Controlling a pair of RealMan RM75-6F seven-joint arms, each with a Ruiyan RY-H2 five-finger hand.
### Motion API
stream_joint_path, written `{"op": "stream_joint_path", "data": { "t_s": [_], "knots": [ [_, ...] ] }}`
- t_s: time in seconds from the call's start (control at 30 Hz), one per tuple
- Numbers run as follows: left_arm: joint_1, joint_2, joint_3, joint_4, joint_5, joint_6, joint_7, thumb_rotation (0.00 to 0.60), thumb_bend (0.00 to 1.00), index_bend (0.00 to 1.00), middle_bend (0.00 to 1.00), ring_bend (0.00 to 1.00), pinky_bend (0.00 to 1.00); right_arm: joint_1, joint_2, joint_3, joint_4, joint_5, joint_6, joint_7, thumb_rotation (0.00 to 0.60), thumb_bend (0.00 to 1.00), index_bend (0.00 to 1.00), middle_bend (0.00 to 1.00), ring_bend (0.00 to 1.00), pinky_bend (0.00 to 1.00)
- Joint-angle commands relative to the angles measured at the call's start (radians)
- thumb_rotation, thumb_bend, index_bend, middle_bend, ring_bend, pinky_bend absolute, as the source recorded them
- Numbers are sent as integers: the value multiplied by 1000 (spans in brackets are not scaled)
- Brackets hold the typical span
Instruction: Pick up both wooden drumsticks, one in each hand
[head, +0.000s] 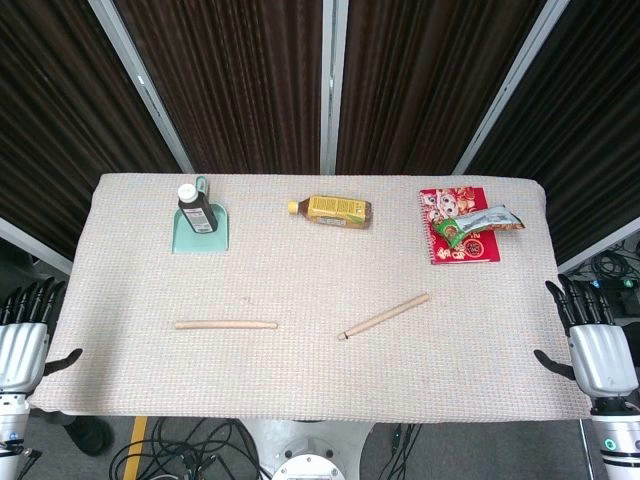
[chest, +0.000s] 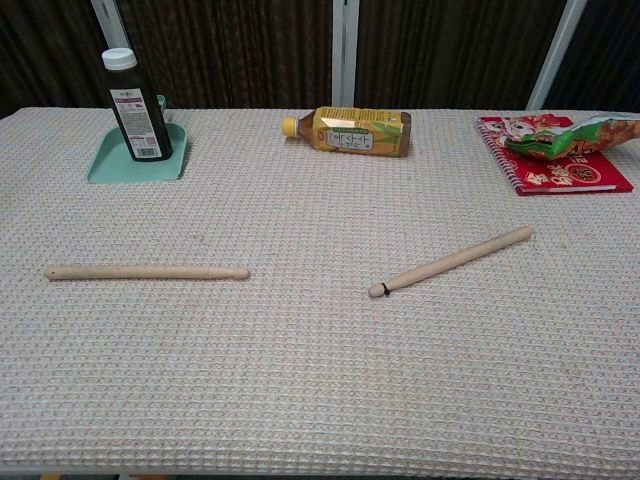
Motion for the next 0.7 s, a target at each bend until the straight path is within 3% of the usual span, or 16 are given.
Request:
{"op": "stream_joint_path", "data": {
  "t_s": [0.03, 0.27, 0.37, 0.53, 0.7],
  "knots": [
    [-2, -2, -1, 0, -5, -6, 4, 600, 0, 33, 13, 0, 33, 7, 2, -3, -4, 1, -15, 11, 600, 1, 0, 0, 0, 11],
    [-5, -2, -6, -6, -2, -4, 2, 600, 0, 38, 19, 0, 34, 54, -6, -8, 12, -25, -80, 36, 600, 27, 0, 10, 0, 80],
    [-8, 1, -7, -12, -1, -9, -1, 600, 0, 44, 20, 0, 34, 120, -18, 6, 28, -28, -168, 26, 600, 54, 4, 79, 31, 131],
    [-12, 11, -5, -23, 8, -12, -4, 600, 0, 46, 21, 0, 34, 285, -82, 45, 97, 0, -392, 28, 600, 98, 170, 227, 136, 225],
    [-12, 19, -1, -29, 9, -18, -14, 600, 0, 46, 21, 0, 34, 428, -219, 66, 244, 25, -560, -31, 600, 99, 266, 283, 171, 262]
  ]
}}
